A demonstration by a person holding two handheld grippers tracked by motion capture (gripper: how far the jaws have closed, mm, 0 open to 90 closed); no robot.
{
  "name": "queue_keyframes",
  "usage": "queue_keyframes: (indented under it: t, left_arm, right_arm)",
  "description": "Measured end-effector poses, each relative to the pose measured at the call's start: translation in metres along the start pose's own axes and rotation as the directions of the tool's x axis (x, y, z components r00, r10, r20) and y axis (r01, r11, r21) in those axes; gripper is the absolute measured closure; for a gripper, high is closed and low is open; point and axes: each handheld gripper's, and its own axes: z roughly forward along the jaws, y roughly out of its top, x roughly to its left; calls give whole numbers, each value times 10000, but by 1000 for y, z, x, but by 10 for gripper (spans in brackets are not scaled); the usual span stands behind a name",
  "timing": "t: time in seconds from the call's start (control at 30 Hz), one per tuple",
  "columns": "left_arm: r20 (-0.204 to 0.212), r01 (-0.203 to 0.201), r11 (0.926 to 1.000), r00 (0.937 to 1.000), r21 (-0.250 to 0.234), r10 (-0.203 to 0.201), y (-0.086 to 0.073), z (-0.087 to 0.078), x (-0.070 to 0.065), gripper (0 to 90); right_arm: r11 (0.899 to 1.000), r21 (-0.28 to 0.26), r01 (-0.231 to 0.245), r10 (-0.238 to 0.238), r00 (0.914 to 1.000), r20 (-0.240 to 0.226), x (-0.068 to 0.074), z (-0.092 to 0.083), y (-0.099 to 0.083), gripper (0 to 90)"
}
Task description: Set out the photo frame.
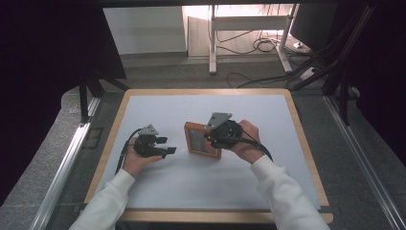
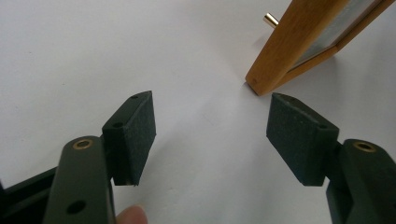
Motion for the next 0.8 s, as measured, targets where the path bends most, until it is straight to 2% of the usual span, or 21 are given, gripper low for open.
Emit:
queue_keyframes:
  t: [0.3, 0.5, 0.57, 0.8]
  left_arm:
    - [47, -2, 10000, 10000, 62, 2, -1, 1, 0, 322]
    - [58, -42, 9999, 10000, 130, 42, -2, 2, -1, 321]
    - [61, -103, 9999, 9999, 138, 102, -2, 2, 0, 321]
    - [43, -131, 9998, 9999, 132, 131, -2, 2, 0, 321]
  right_arm:
    - [9998, 136, -145, 142, 9997, 211, -6, 5, -1, 520]
    - [9990, 296, -347, 338, 9989, 322, -13, 10, -1, 485]
    - [9979, 281, -578, 565, 9973, 467, -16, 12, -2, 456]
    - [9966, 311, -765, 744, 9951, 650, -21, 17, -3, 416]
